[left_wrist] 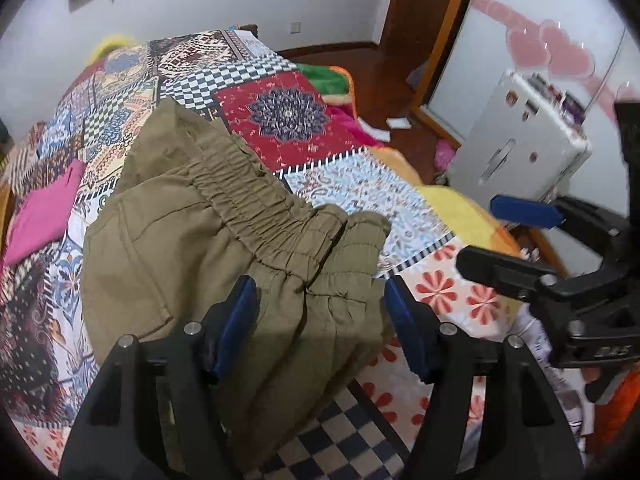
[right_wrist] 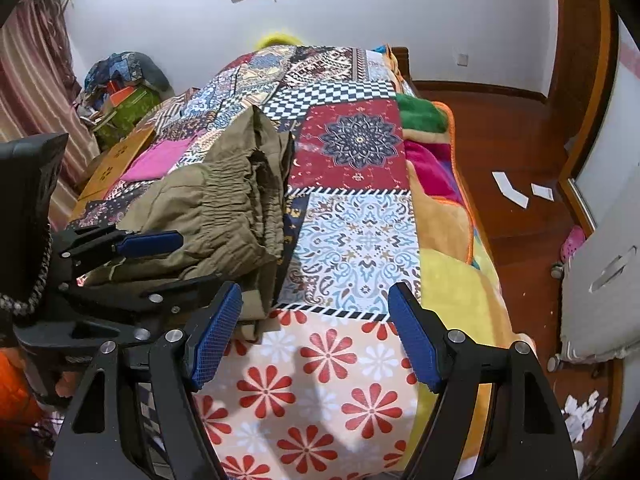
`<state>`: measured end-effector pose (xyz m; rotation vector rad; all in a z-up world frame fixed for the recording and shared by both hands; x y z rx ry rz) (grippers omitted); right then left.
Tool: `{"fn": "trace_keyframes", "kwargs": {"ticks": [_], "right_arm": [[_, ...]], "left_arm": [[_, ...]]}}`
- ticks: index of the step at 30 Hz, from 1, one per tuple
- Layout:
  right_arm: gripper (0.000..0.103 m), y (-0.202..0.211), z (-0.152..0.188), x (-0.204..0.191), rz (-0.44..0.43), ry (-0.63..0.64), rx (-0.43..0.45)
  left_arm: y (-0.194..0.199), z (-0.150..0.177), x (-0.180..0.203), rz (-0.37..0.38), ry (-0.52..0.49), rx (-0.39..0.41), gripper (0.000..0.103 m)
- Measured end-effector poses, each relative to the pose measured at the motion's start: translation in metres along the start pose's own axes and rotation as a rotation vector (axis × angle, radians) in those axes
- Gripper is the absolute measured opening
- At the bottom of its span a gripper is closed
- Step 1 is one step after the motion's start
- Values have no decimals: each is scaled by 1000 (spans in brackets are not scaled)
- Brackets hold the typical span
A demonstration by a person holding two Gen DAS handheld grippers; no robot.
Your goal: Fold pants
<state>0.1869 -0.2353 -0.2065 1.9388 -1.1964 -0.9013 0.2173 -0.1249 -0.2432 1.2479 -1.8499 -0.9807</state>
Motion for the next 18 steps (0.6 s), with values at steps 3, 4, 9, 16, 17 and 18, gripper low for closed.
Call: {"fn": "trace_keyframes", "kwargs": {"ticks": [3,4,9,16,17,18], "right_arm": [[73,4,-3,-6,-1,3,13],[73,4,-4,-8,-4,2,15],[73,-4,-5,-26,-13,13,7],[73,-33,-4,-51,-23,46,-57],[73,-38,-3,-54,-22,53,-71],[73,-42,-2,-57,-20,58,-82]], "left_arm": [[21,1,-8,29,24,45,68],[28,2,-14,36,43,61,71],[49,5,-67,-54,119,97,72],[40,13,-164,-163,287,63,73],[35,15,-175,-171,304,51,73],[28,16,-186,-172,323,36,73]]}}
Point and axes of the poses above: each gripper's, at about its wrist camera, not at the fingertips, and y roughly against the way its jaws point, x to its right, z to its underside, the point moved 6 cm from there along -y, roughly the way its jaws point, and after that the axes turned 4 degrees about -x, right-handed, at the moved point
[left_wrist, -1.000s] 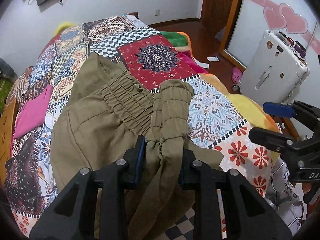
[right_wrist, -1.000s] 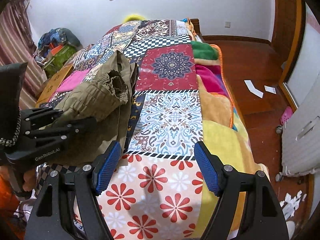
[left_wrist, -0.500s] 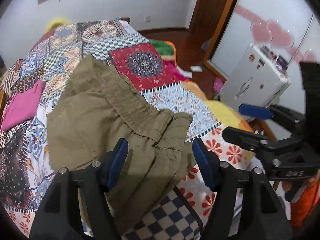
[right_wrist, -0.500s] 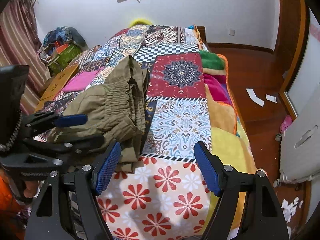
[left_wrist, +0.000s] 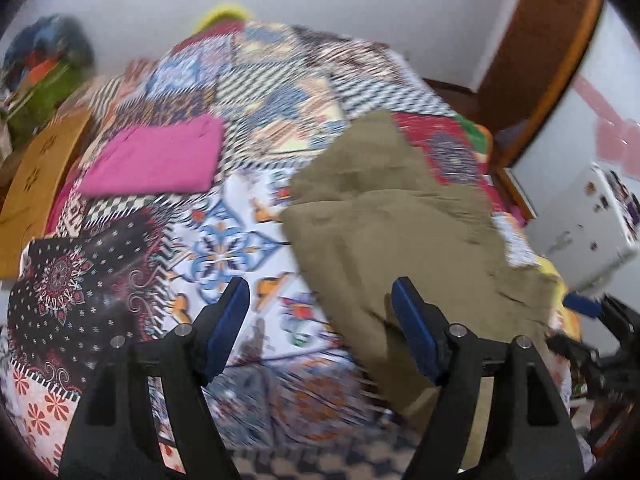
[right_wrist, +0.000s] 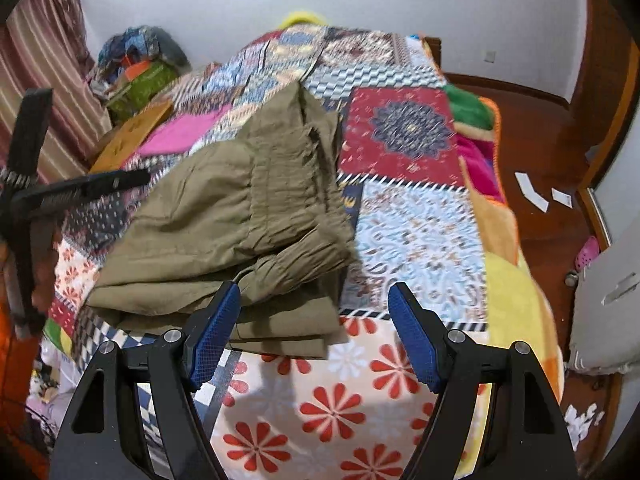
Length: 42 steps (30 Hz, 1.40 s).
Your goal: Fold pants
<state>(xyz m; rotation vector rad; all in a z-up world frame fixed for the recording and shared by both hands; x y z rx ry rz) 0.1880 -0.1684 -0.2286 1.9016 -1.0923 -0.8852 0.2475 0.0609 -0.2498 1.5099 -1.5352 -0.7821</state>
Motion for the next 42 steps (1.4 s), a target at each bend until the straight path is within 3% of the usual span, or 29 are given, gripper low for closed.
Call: {"fn": "trace_keyframes", "kwargs": {"ticks": [3,8,13,14,16,17,22,25,32,34,42], "right_arm": [[74,-17,4,-4,2,5,-41],[80,-30,9,2,-23,-41,-76],[81,-36,9,8,1,-46,-81],[81,-37,9,10,13,-43,-80],[81,-39,6,13,27,-37,-77],[82,-41,4,14,30,-34,-76],[83,-52,-6,25,63,-18,-80],[83,-59,-14,35,122,3,-76],[82,-73,-38,61,200,39,-98],[78,-73,-44,66,211,38,-105],[78,-39,-51,60,320,90,-48]], "left_arm": [[-22,-4,-9,47,28,-45,73],[-57,-20,-1,23,-17,-68,76],[-88,-33,3,73,-27,-122,77],[-92,-35,3,101,-15,-128,74],[-94,-35,3,169,4,-141,55],[-95,-34,3,183,14,-142,54],[-83,-28,12,132,-42,-91,34],[-74,-21,12,126,-49,-72,27],[-48,7,8,151,3,-43,20],[-37,18,10,133,-2,-32,13],[-10,51,21,170,13,-25,11]]}}
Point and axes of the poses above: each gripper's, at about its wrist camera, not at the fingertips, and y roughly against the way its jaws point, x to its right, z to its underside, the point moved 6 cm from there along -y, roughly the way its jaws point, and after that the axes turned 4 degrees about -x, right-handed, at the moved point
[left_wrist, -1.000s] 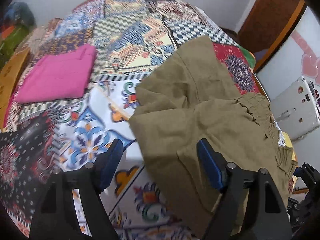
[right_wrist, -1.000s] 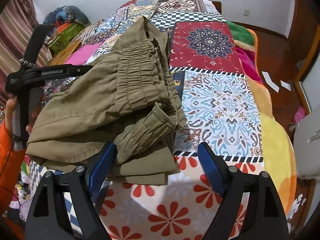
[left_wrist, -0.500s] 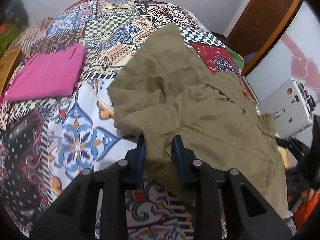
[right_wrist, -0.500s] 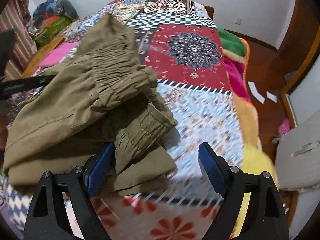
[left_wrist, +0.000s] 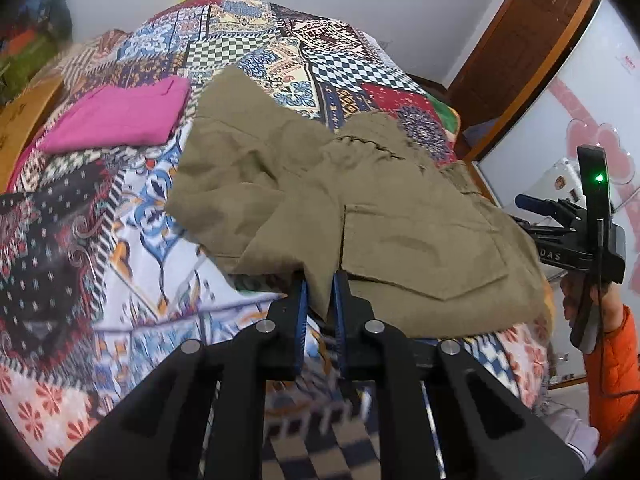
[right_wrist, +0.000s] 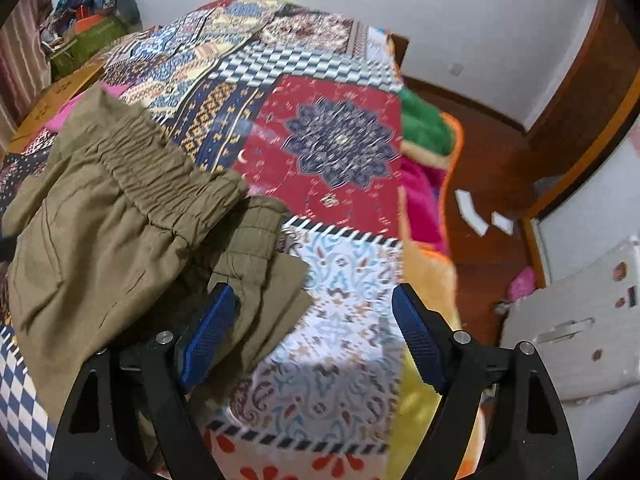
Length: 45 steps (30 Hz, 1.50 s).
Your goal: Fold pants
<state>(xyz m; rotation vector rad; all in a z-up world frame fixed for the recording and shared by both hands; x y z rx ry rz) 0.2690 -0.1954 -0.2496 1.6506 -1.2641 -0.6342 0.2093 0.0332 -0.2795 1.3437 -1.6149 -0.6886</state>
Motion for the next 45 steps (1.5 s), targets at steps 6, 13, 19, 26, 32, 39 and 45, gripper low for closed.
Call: {"fn": "trace_keyframes", "kwargs": {"ticks": [6,13,19,26,32,39,45], "right_arm": [[78,34,2,9,51,2,61],[78,69,6,-4,14,-6,121],[79,88,12,-39,-128,-22,161],[79,61,33,-79,-192,35,83],[79,24,42,-66,-231,-9,-1],[80,9,32,-58,-213,22,-19],[81,11,32,-53,-241,26,-47]], "left_arm": [[19,20,19,13,-27,3,9],[44,42,35,14,-86,13,0],[70,24,28,-34,-105,97,5],[36,-5,-3,-88,-99,42,37],[-2,-1,-14,-90,-96,-32,37],[-13,5,-15,-75,-61,-36,39],[-2,8,-29,-94,-14,-27,47]]}}
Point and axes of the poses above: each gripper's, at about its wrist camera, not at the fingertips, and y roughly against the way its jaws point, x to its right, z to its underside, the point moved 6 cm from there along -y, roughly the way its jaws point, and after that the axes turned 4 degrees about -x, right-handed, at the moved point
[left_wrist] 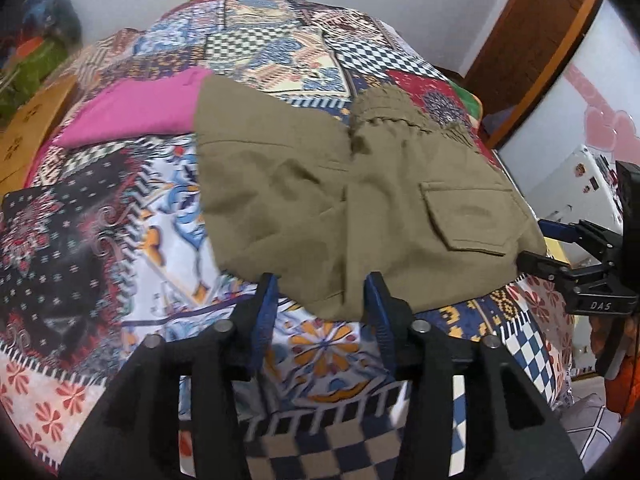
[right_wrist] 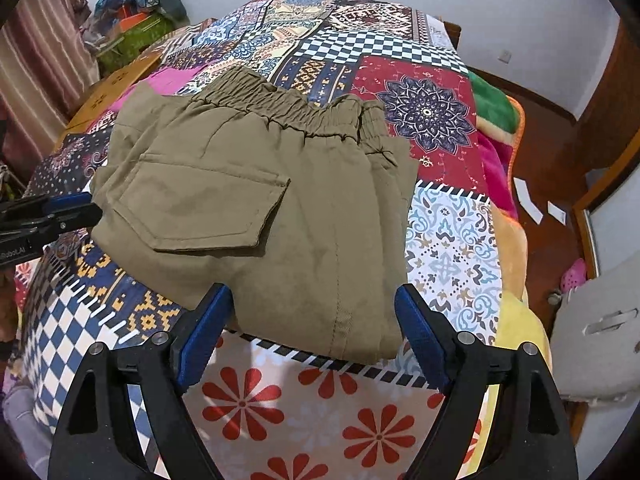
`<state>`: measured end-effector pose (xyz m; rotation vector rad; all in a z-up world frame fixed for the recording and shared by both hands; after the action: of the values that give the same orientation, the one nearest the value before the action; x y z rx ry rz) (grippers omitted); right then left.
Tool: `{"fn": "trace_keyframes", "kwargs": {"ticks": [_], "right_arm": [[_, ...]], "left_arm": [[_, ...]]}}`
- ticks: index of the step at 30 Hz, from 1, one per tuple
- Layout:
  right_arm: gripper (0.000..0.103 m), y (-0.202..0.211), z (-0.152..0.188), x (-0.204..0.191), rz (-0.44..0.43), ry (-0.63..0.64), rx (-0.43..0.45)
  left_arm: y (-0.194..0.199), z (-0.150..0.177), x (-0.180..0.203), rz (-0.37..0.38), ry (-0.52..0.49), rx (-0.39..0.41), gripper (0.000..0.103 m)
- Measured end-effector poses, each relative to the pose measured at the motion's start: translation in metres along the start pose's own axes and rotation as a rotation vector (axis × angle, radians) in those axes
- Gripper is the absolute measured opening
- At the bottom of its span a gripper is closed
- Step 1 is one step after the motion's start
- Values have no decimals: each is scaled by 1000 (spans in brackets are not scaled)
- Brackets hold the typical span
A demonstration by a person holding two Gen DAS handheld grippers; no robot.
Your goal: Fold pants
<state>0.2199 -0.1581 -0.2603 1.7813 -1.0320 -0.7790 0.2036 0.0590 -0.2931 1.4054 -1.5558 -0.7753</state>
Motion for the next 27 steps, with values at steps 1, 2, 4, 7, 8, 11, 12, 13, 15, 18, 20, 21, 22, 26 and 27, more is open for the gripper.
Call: {"fn": "trace_keyframes", "kwargs": {"ticks": [1,2,4,7,8,11,12,13,15,18,20,21,22,26,27], "right_arm": [[81,2,1,1,1,-1,0],[81,4,1,2,0,-3,0],[81,11,2,7,2,-11,3],[83,26,-3,14,-20,-33,41],[83,29,-8,17,-28,-43,56],[83,36,-26,26,-20,-84,105],[83,35,-32,28,-9,-93,116],[83,35,-40,30,4,-104,130],[83,31,-57,30,11,-116,156],[83,18,-73,26,15,-118,158],[83,3,-78,23,25,-105,139],[83,-4,-79,23,33,-95,125],[83,-16,-79,22,53,-81,100],[82,-38,-69,31,129,-41,52],[82,-40,-66,36,141,-41,47]], "left_arm": [[4,0,-4,-7,9,1,47],[8,0,-10,-41,13,8,47],[18,-3,-21,-101,12,29,47],[30,-15,-30,-96,22,50,47],[32,-20,-30,-90,22,58,47],[35,-43,-18,-59,7,89,47],[33,-53,-8,-33,-4,97,47],[31,-61,1,-12,-14,100,47],[26,-73,19,17,-45,107,47],[5,-91,44,-3,-73,109,50],[-19,-99,57,6,-96,61,50],[-27,-100,60,-7,-104,43,50],[-37,-101,60,-29,-108,26,50],[-59,-100,46,-30,-46,-26,56],[-60,-98,43,-29,-33,-27,61]]}}
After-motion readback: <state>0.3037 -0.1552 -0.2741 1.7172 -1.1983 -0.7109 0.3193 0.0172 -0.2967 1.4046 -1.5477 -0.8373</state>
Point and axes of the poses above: each gripper's, at about its wrist camera, not at the fingertips, and y roughly against the way its jaws point, x to its right, z to its underside, the point moved 6 cm from there along -y, roughly the way its jaws point, and after that the axes turned 4 degrees about -x, right-handed, at the moved point
